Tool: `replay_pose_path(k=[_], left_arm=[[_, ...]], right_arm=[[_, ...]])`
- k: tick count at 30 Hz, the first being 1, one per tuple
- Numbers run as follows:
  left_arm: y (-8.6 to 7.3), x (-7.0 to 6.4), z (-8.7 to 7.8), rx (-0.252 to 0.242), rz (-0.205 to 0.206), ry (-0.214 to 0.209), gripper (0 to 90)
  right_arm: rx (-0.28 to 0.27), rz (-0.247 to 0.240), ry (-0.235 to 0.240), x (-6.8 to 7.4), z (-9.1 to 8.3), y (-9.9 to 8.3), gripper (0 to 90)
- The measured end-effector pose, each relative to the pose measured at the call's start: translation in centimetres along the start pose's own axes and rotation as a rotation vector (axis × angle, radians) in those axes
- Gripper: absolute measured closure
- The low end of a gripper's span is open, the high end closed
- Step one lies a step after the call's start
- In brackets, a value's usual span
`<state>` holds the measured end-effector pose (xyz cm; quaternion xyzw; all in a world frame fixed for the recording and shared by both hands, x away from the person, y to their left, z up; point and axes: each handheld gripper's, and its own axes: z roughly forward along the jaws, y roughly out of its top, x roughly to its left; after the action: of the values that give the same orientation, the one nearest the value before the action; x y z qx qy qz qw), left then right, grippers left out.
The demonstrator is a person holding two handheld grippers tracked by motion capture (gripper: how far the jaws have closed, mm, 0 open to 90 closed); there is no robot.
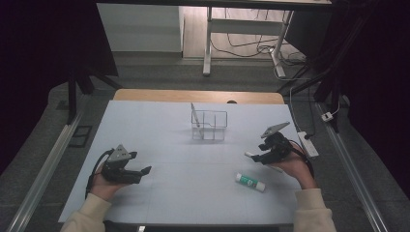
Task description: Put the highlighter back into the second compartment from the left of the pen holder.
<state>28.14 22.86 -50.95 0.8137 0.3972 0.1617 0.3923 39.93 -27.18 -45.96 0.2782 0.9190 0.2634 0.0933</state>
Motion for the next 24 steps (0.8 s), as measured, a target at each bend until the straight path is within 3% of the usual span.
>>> replay_pose_path(k=[24], left_arm=[[0.0,0.0,0.0,0.000,0.003,0.001,19.0]], right_arm=[[0.119,-0.009,-0.035,-0.7,3.4,0.4,40.4]])
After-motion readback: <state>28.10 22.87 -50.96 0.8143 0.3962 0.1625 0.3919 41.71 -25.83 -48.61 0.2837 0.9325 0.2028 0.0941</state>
